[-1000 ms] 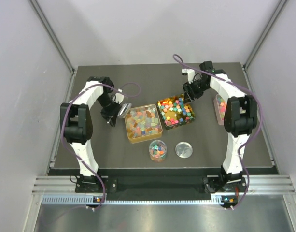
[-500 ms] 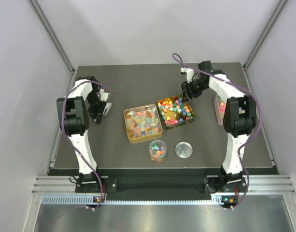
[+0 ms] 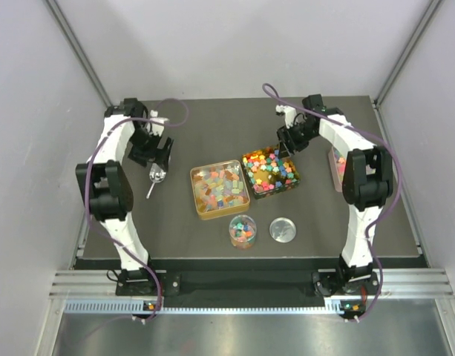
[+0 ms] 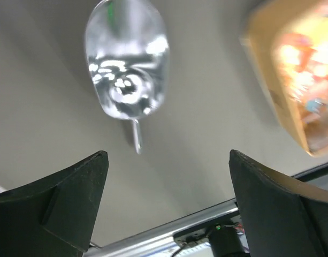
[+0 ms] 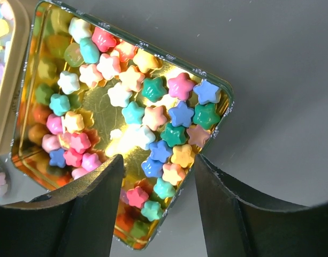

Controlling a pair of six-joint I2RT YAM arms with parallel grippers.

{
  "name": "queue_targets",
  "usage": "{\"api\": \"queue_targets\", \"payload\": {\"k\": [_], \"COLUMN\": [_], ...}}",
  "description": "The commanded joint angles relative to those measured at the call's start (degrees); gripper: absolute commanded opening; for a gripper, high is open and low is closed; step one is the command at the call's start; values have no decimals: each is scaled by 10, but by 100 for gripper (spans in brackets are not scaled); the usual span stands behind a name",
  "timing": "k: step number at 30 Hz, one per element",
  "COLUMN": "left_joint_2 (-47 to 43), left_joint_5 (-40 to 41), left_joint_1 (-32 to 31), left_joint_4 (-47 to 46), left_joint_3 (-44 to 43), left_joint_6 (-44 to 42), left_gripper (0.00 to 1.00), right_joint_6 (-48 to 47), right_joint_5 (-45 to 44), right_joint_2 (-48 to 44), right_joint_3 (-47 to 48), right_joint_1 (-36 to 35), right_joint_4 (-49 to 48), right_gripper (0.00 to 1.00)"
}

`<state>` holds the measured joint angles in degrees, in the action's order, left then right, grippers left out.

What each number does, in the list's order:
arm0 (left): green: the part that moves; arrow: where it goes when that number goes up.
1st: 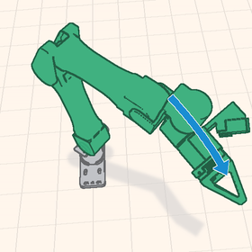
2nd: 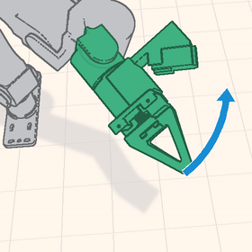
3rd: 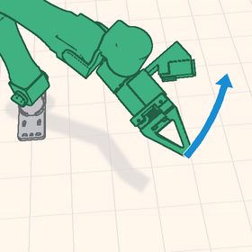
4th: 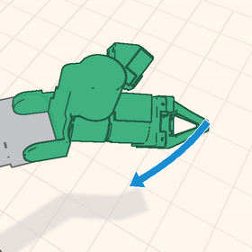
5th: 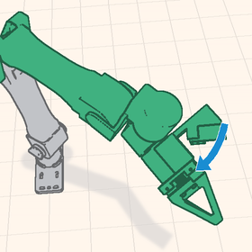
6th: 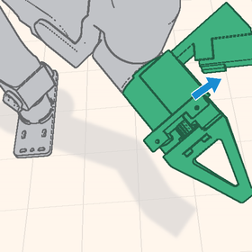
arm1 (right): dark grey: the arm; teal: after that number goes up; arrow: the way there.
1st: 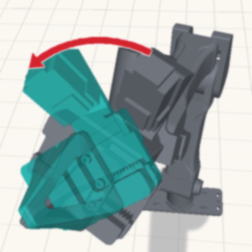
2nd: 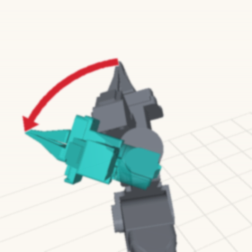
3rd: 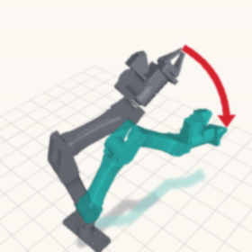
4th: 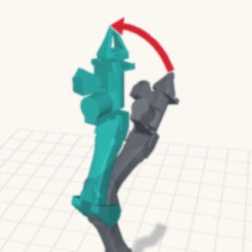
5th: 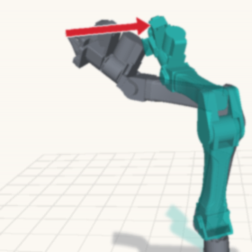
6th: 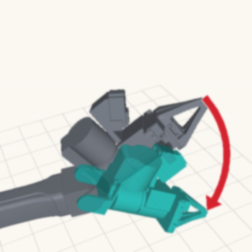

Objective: Pack the candies
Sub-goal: Place the spatula at the center of the board, then move the storage box to the center of the board.

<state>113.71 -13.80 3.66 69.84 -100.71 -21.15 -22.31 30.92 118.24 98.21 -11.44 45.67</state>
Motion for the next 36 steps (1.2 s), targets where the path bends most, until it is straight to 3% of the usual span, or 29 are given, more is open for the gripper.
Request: {"api": "queue_targets", "payload": {"k": [1, 4, 7, 11, 23, 28, 32, 33, 36], "left_joint_2": [-72, -65, -41, -4, 64, 124, 170, 179, 224], "left_joint_5": [-57, -53, -67, -56, -82, -122, -128, -127, -127], "left_joint_1": [-71, -133, -162, -164, -176, -189, -196, -196, -195], "left_joint_4": [21, 35, 38, 42, 39, 62, 54, 49, 37], "left_joint_3": [35, 79, 119, 128, 80, -4, -64, -90, -163], "left_joint_6": [-50, -53, -64, -54, -42, -28, -23, -21, -16], "left_gripper": [97, 91, 69, 46, 44, 47, 48, 48, 49], "right_joint_6": [-4, -2, -8, -10, -10, -11, -11, -9, -5], "right_joint_5": [-23, -36, -38, -52, -85, -95, -96, -98, -103], "right_joint_2": [-19, -15, -10, -14, -24, -25, -20, -19, -2], "right_joint_3": [-11, -9, -10, -23, -55, -59, -55, -48, -26], "right_joint_1": [-17, -18, -17, -17, -17, -17, -17, -17, -17], "right_joint_4": [-23, -24, -17, -15, -24, -25, -23, -23, -23], "right_gripper": [55, 55, 55, 55, 55, 50, 39, 32, 29]}}
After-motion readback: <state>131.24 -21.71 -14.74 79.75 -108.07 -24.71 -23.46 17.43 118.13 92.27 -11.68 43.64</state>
